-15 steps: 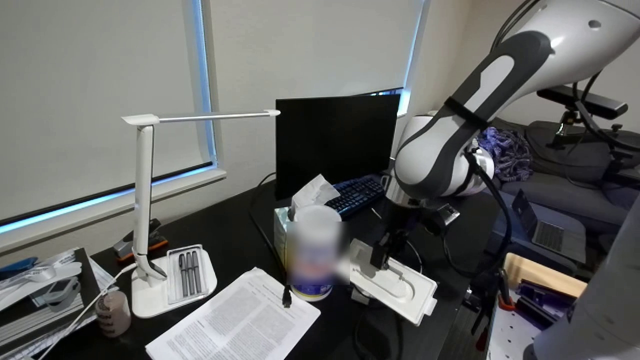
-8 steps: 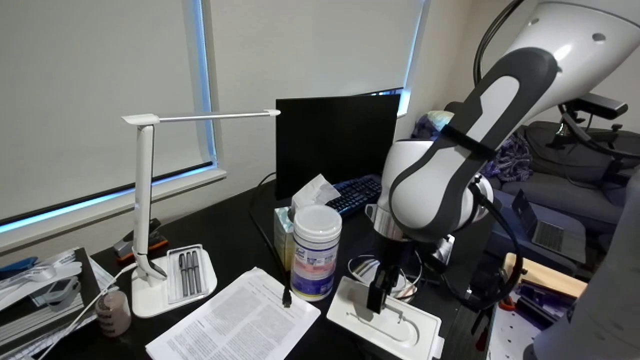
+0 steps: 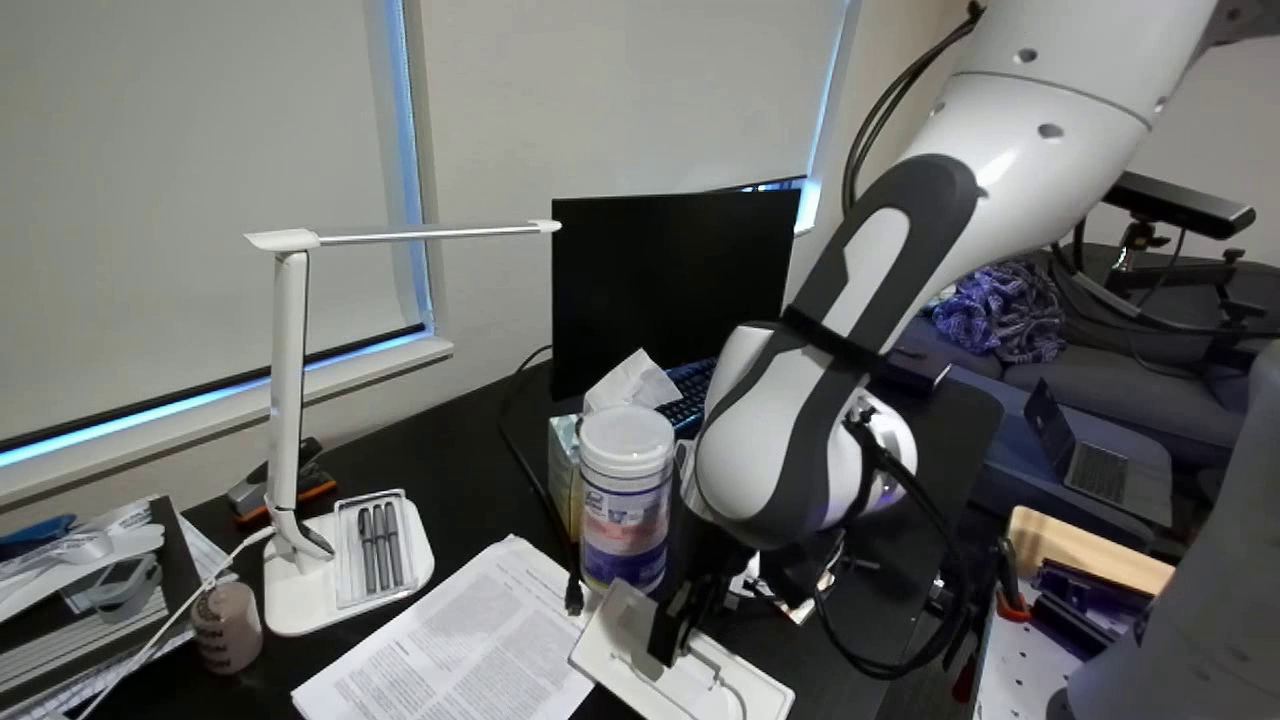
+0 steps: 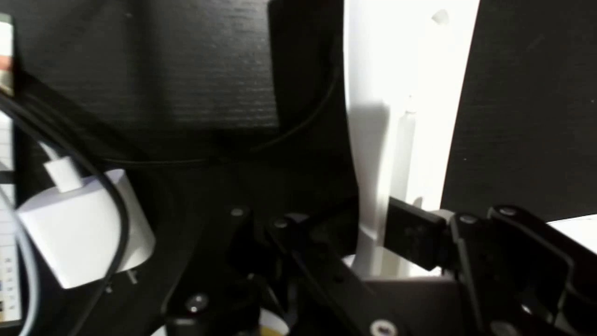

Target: Move the white box to the left

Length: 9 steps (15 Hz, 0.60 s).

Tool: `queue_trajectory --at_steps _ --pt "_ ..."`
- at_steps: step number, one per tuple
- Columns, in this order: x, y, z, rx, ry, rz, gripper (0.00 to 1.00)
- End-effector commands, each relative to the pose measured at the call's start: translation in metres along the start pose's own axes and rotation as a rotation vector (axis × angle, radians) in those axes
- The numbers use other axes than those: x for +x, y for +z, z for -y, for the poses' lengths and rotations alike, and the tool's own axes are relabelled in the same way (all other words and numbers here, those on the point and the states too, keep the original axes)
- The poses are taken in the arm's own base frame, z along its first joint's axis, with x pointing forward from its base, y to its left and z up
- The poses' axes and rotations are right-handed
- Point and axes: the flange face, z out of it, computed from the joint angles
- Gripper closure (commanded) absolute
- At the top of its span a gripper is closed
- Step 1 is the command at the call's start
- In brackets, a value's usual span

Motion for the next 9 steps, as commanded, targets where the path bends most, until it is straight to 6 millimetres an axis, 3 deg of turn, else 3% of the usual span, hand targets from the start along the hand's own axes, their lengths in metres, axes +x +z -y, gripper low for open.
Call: queue_trajectory --at_steps 1,3,4,6,9 --pt "0.016 0.043 0.009 0.025 -0.025 0.024 0.97" --pt "0.022 0.058 0.009 0.028 -0.02 0.04 0.96" --pt "0.024 0.062 0.008 0.028 -0.019 0.043 0.71" --pt "0.026 0.065 0.003 0.021 -0.007 0.042 0.67" --pt "0.023 0.056 -0.002 -0.015 -0.006 0.002 0.48"
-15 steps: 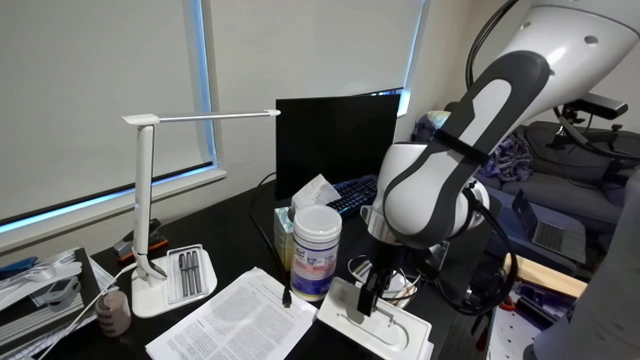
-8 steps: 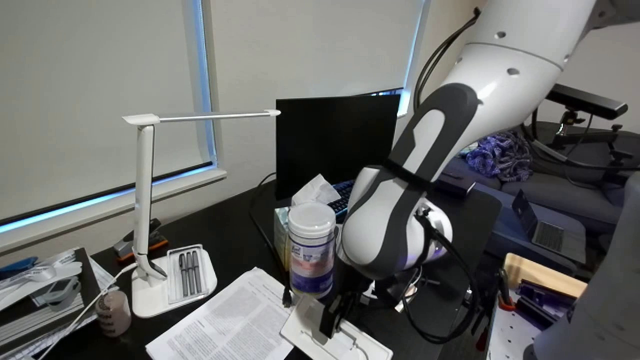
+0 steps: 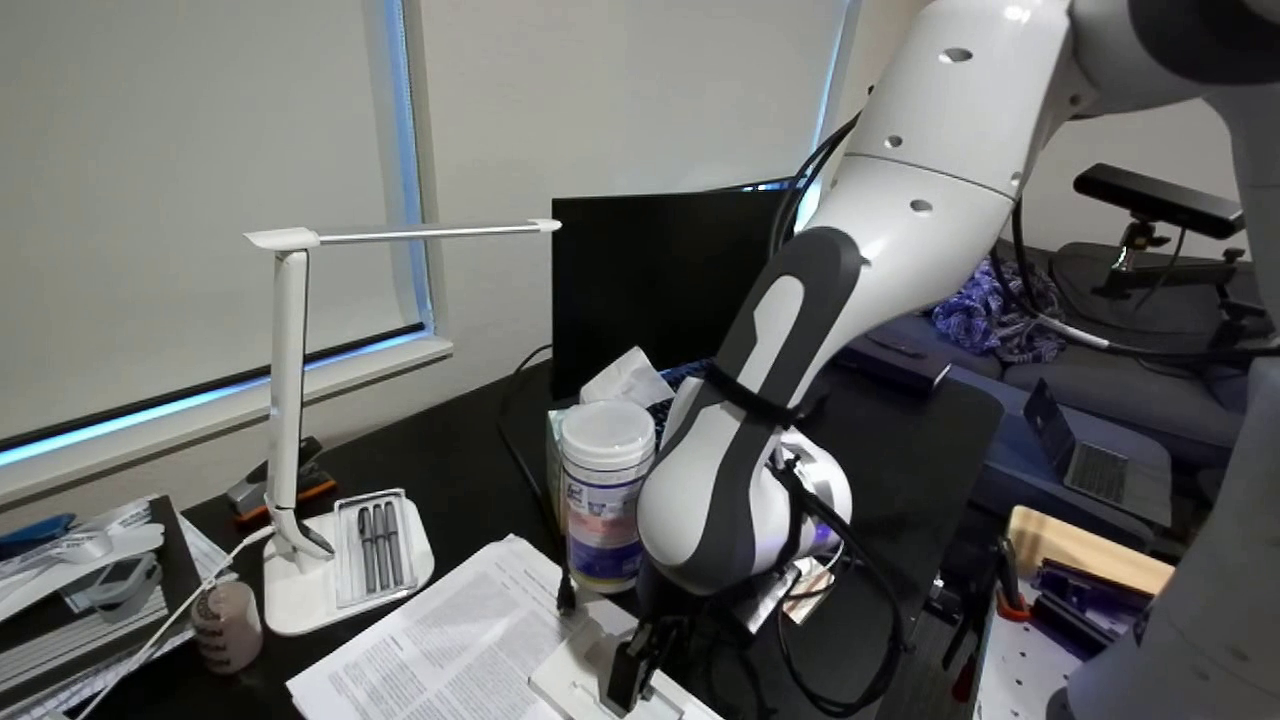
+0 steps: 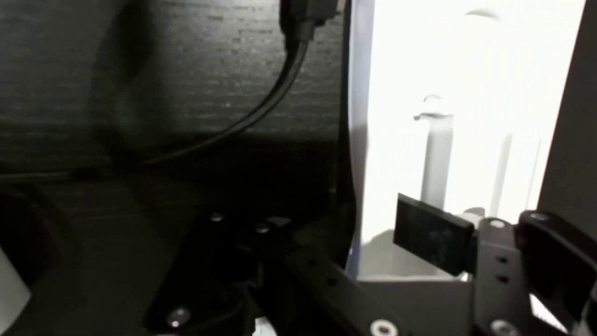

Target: Move the white box to the left

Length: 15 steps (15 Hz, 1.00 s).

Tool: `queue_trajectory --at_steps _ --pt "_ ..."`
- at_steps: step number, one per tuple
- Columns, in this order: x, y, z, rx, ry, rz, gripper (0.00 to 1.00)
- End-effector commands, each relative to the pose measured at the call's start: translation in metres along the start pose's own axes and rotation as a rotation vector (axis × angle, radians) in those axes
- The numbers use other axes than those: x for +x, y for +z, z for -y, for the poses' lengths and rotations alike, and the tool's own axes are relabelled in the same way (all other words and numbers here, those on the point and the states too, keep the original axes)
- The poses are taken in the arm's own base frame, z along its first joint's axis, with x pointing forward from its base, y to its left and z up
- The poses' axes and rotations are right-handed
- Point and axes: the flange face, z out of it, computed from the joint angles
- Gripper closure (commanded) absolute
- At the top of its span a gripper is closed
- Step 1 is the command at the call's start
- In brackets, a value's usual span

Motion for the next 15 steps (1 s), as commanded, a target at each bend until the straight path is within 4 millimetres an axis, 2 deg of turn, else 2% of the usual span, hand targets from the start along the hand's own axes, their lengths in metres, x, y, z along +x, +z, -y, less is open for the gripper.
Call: queue_trajectory --at_steps 1,7,11,15 --pt "-0.003 -0.004 -0.014 -0.058 -0.019 -0.051 0.42" --pt "-0.039 -0.042 -0.022 -0.123 -0.081 -0.153 0.03" --pt "-0.062 -0.075 -0.012 -0.118 -0.09 -0.219 0.0" --pt "-0.063 -0.115 -0.002 -0.094 -0.064 -0.288 0.0"
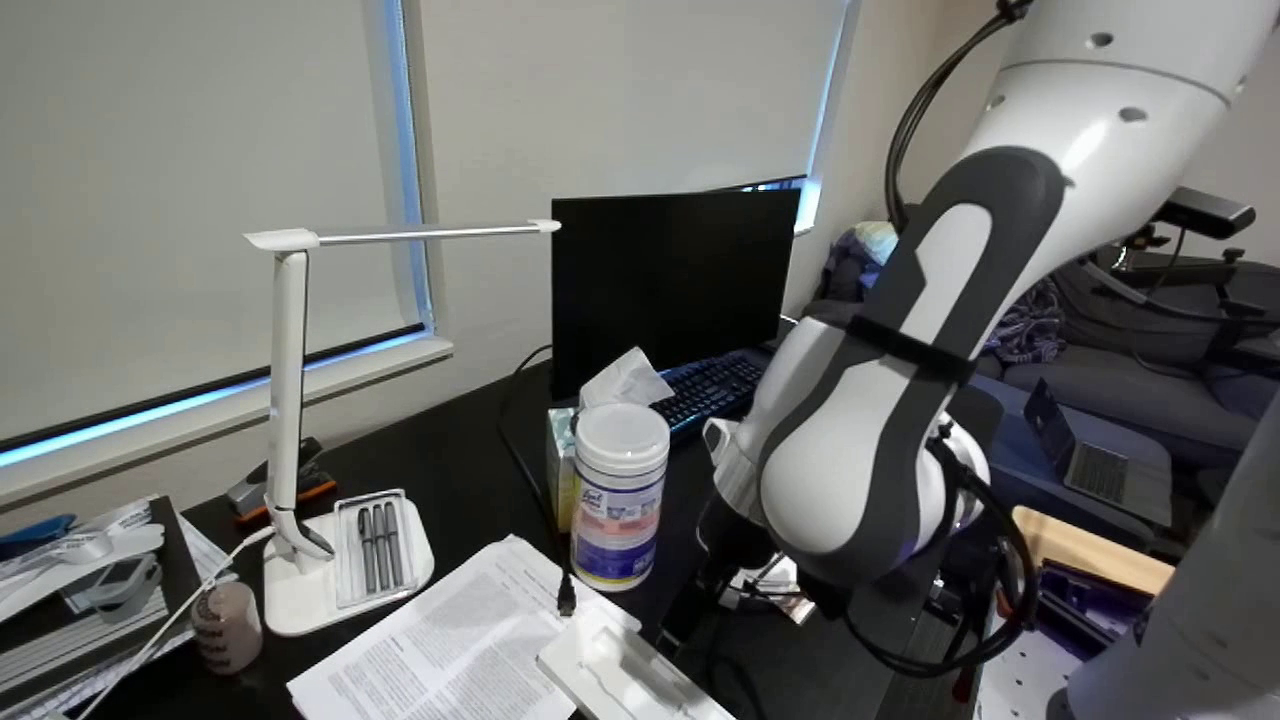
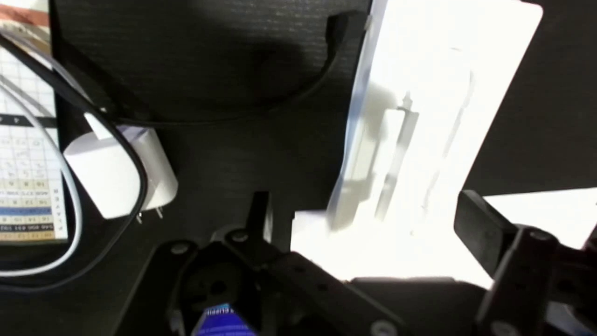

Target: Move the white box to the left

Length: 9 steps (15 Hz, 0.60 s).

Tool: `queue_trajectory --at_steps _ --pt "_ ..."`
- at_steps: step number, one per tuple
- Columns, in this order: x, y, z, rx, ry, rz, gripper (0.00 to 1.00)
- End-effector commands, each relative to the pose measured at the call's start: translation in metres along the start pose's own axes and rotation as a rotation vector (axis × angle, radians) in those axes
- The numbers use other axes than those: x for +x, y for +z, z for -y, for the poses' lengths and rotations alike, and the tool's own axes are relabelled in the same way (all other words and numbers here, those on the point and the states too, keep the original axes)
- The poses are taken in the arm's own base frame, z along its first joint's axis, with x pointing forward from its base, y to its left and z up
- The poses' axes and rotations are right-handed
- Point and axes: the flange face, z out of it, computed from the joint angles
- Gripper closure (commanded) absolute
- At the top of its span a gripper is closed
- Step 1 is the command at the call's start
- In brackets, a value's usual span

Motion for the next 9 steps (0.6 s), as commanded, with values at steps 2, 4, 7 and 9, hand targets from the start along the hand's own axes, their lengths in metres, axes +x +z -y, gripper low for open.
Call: queue_trajectory --at_steps 2,4,7,9 --pt "0.009 -0.056 -0.008 -0.033 0.043 -0.119 0.0" --pt "0.018 -0.079 -0.016 -0.047 0.073 -0.162 0.0" --pt "0.021 -0.107 -0.039 -0.061 0.099 -0.149 0.0" --pt "0.042 -0.118 -0.057 -0.056 0.115 -0.133 0.0"
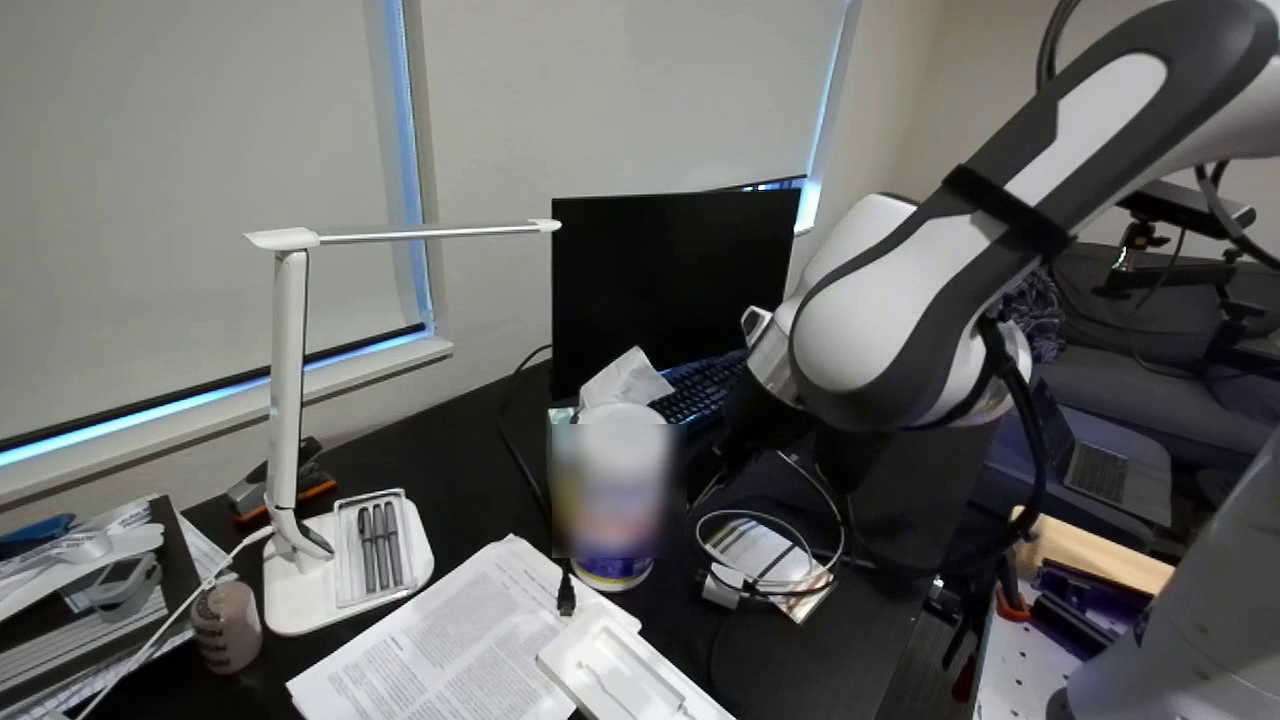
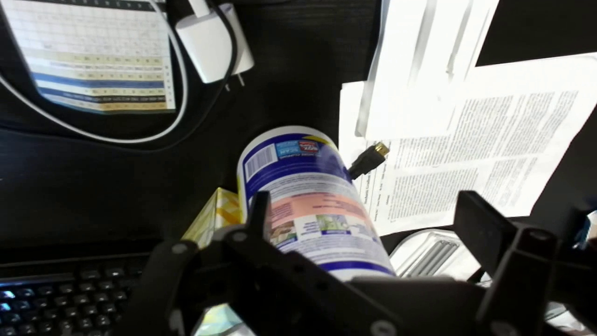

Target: Move the white box to the left

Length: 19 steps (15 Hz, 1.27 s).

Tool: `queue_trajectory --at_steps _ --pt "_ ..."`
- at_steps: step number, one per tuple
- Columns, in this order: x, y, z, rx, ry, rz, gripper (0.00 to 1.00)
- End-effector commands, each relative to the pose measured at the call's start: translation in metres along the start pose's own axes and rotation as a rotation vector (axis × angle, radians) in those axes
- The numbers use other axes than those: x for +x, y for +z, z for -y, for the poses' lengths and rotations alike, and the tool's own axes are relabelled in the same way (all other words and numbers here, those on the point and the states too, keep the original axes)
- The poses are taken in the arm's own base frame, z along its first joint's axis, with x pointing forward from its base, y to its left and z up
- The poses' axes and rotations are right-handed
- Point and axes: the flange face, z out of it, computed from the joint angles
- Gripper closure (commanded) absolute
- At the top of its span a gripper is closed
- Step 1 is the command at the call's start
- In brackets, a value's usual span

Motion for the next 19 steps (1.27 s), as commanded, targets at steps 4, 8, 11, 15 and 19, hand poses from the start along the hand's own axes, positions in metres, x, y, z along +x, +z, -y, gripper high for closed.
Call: queue_trajectory --at_steps 4,8,11,15,19 --pt "0.025 -0.056 -0.058 -0.027 0.024 0.08 0.0" --pt "0.035 -0.086 -0.09 -0.035 0.034 0.149 0.0" --pt "0.041 -0.087 -0.099 -0.044 0.03 0.143 0.0" --pt "0.042 -0.095 -0.105 -0.047 0.037 0.144 0.0" --pt "0.042 -0.095 -0.103 -0.047 0.037 0.144 0.0"
